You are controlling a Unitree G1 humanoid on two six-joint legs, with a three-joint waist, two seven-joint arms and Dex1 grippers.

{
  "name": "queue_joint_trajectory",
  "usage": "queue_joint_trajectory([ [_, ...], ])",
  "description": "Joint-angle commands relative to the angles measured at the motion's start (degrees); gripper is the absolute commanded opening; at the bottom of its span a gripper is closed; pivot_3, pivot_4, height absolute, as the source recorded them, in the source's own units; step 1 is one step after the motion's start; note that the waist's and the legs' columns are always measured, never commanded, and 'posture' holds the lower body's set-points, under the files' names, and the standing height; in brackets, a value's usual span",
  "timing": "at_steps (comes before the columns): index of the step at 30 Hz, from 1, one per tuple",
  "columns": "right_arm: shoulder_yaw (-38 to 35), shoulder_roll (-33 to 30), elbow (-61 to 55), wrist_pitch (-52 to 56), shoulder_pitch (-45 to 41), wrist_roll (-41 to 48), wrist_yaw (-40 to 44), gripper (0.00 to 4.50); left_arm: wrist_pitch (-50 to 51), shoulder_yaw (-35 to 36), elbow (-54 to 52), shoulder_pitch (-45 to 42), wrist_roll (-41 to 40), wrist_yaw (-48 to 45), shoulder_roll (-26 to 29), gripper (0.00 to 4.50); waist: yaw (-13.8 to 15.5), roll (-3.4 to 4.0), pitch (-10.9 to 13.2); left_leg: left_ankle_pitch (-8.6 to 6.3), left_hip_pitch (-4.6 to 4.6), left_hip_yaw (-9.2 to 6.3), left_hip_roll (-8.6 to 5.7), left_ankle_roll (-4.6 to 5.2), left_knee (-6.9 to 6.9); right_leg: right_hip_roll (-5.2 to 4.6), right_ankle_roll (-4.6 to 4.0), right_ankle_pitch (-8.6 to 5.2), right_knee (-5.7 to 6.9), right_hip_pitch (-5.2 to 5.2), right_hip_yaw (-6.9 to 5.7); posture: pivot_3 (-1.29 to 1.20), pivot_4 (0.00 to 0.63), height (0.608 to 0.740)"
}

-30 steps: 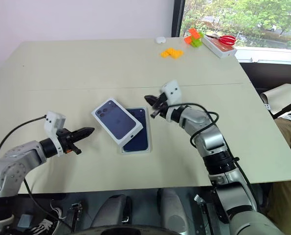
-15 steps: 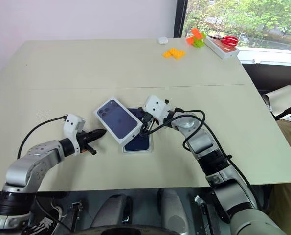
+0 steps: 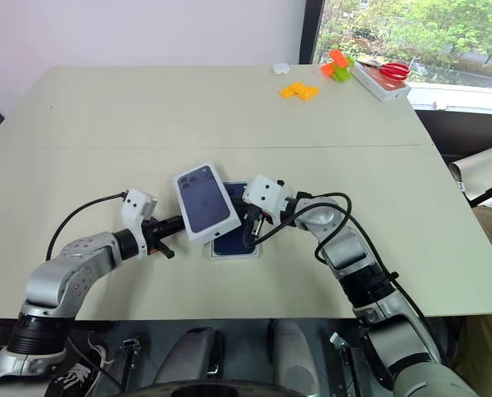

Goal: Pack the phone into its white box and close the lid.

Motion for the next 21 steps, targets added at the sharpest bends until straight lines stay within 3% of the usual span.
queue_joint_trajectory([
  [1,-1.38,-0.61,-5.21,0.52,0.97,1.99,1.66,0.06,0.99,-0.63,-3.12,-1.86,-0.87,0.02,-0.68,0.00,-0.05,-0.01,0.00,0.00,0.00,0.00,0.00,0.00,0.00,0.00,0.00,0.00,0.00,0.00,0.00,0.00,0.150,0.740],
  [13,-1.99,-1.16,-7.94,1.80,3.54,1.97,1.84,0.06,4.56,-0.82,-8.06,1.07,-2.51,-1.88,0.70,0.00,-0.25,-0.01,0.01,0.00,0.04,0.00,0.03,0.00,0.00,0.06,0.00,0.00,0.03,0.00,0.00,0.00,0.150,0.740],
  [21,-2.51,-1.23,-5.99,1.12,1.84,1.96,1.91,0.06,7.64,4.43,-11.94,6.64,-8.45,-7.53,7.68,0.00,-0.32,-0.03,0.02,0.00,0.03,-0.02,0.03,0.00,0.01,0.06,-0.19,-0.11,0.04,-0.01,-0.01,0.00,0.150,0.740],
])
